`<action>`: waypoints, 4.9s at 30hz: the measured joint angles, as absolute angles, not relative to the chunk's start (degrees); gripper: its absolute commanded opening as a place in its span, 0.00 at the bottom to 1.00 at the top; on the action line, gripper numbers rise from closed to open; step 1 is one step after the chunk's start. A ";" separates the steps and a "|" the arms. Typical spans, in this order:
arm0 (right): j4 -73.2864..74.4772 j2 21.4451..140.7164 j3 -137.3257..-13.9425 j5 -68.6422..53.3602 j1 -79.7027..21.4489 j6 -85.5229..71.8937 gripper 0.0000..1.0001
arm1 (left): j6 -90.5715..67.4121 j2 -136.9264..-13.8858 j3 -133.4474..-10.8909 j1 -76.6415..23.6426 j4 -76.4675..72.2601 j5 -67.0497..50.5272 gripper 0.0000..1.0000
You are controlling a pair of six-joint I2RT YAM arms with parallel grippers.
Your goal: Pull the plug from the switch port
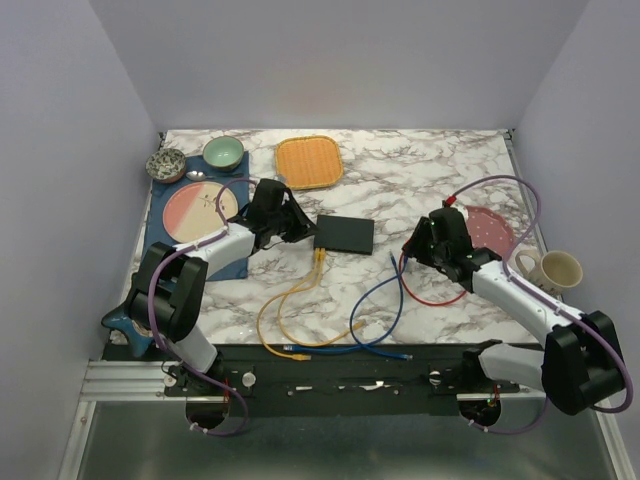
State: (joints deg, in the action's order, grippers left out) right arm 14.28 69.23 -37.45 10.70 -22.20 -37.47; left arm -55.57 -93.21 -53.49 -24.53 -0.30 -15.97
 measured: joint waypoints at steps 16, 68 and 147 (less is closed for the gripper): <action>-6.92 91.35 -50.15 -21.12 -25.28 -40.23 0.43 | -57.78 -95.02 -49.34 -23.92 -3.18 -17.61 0.33; -12.67 105.19 -61.93 -23.77 -27.40 -39.29 0.37 | -60.07 -65.52 -24.43 -29.30 -9.26 12.38 0.69; -11.55 113.71 -64.31 -28.21 -27.38 -41.98 0.29 | -81.58 -108.33 -23.66 -23.57 -61.47 -16.69 0.41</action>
State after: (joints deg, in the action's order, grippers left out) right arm -11.55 113.71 -64.31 -28.21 -27.38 -41.98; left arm -81.58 -108.33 -23.66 -23.57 -61.47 -16.69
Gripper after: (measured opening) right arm 0.295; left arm 0.379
